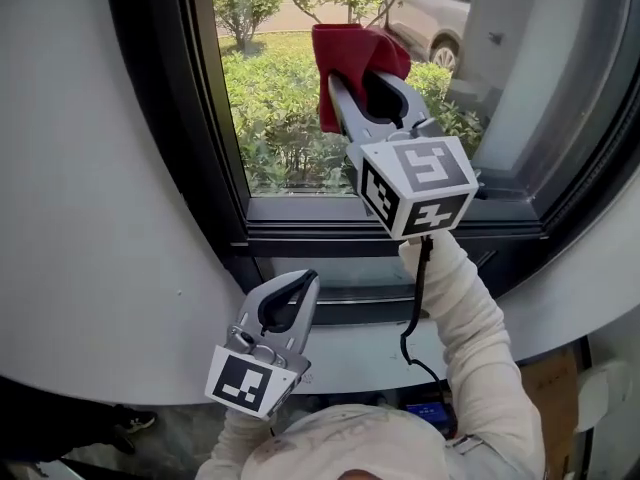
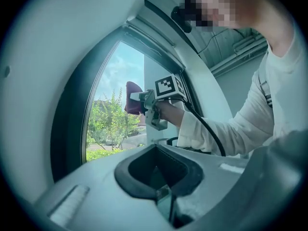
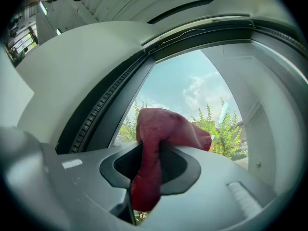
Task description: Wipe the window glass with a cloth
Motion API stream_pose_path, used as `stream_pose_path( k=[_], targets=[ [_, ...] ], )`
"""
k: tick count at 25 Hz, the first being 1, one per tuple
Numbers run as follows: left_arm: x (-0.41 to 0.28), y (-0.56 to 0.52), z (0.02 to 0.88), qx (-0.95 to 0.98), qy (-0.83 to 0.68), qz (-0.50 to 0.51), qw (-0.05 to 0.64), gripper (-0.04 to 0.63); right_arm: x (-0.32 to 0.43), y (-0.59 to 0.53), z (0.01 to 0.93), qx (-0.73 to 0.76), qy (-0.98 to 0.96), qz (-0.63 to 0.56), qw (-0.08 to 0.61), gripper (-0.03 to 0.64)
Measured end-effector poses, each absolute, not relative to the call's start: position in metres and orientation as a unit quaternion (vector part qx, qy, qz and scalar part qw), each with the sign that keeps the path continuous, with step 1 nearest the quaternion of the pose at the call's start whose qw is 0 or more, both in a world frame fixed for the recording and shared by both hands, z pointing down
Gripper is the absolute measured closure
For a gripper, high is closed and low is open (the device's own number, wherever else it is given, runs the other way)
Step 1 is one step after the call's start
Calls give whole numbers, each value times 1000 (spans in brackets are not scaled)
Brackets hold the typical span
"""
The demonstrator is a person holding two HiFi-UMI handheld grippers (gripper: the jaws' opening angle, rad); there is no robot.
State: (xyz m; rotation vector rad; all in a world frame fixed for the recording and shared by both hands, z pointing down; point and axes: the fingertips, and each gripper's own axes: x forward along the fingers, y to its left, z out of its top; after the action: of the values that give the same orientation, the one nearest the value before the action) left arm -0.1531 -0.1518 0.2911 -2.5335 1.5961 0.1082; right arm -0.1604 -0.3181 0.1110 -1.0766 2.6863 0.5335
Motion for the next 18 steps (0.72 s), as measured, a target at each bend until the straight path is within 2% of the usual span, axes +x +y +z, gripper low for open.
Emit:
stream_pose_path(
  k=[9,18],
  targets=[
    [-160,-148,295,-845,529,38,72,595,-205,-306,136,-339,917,197,74,496],
    [-143,-152,299,-846,528,31,65,595,-190,-312,186,-339,919,198,36,497]
  ],
)
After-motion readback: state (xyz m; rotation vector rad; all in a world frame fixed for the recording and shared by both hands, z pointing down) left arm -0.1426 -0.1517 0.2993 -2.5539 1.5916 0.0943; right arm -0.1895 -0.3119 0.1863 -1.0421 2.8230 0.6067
